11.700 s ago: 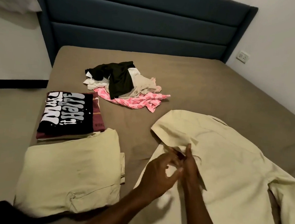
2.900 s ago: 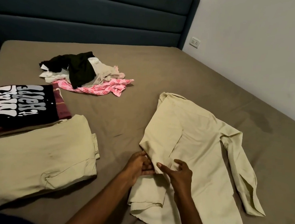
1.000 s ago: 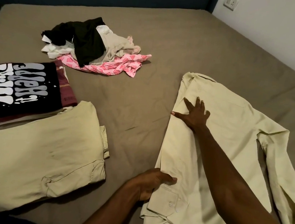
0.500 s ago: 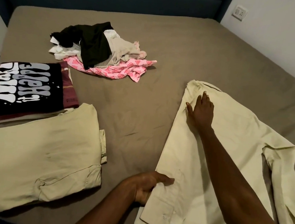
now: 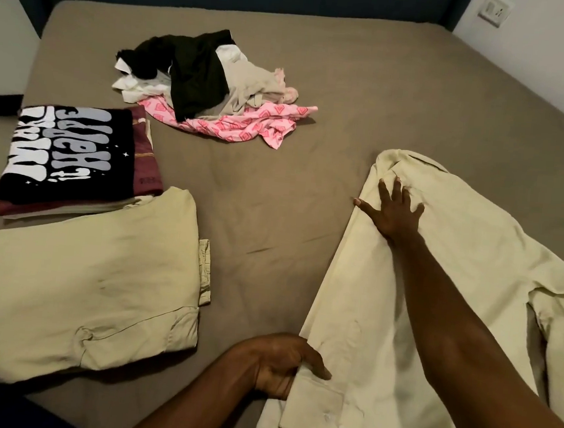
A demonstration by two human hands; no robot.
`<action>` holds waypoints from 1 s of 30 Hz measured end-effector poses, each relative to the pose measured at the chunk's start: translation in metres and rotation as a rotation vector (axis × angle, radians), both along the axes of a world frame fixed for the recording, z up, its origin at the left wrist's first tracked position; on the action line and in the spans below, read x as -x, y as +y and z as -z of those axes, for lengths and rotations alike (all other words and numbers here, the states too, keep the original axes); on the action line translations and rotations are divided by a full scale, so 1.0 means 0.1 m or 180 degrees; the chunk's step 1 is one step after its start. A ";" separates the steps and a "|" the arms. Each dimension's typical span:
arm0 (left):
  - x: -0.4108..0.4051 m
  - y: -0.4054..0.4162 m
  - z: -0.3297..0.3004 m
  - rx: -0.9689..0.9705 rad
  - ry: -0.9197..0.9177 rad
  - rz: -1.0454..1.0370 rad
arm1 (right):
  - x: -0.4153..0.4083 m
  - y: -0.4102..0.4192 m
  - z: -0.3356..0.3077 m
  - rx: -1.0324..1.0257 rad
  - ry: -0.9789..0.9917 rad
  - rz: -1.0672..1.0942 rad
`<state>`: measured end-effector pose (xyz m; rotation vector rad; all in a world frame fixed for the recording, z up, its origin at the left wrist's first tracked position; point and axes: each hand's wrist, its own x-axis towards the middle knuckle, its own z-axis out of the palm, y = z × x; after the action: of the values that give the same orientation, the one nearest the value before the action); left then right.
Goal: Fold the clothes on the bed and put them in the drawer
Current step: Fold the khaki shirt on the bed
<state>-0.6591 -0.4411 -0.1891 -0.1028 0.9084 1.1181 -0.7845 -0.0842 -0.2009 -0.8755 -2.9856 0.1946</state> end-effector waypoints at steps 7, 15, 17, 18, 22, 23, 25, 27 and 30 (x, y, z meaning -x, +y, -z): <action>-0.03 -0.02 -0.21 -0.0134 -0.0268 -0.0180 | -0.30 -0.16 -0.31 -0.0269 0.0148 -0.0135; -0.16 -0.12 -0.44 0.0159 0.1108 -0.0592 | -1.56 -1.01 -0.34 -0.0113 0.0189 -0.0080; -0.21 -0.18 -0.41 0.0201 0.1877 -0.0669 | -1.85 -1.29 -0.26 -0.0153 0.0196 -0.0111; -0.24 -0.22 -0.38 0.0204 0.2218 -0.0745 | -1.97 -1.40 -0.19 -0.0179 0.0199 -0.0132; -0.41 -0.40 -0.28 0.0469 0.3791 -0.0632 | -2.20 -1.64 0.05 -0.0095 0.0131 -0.0098; -0.43 -0.43 -0.24 0.0492 0.4120 -0.0635 | -2.16 -1.64 0.06 -0.0033 0.0081 -0.0064; -0.55 -0.45 -0.22 0.0414 0.4652 -0.0706 | -2.14 -1.65 0.04 0.0060 -0.0004 -0.0041; -0.67 -0.44 -0.21 0.0528 0.5398 -0.0530 | -2.16 -1.63 0.00 0.0208 0.0018 -0.0085; -0.83 -0.43 -0.22 0.0871 0.6113 -0.0392 | -2.31 -1.62 -0.11 0.0930 0.0896 -0.0004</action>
<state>-0.5765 -0.4838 -0.1675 0.8584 2.7498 0.9670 -0.5535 -0.2465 -0.1903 -0.7884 -2.7339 0.7054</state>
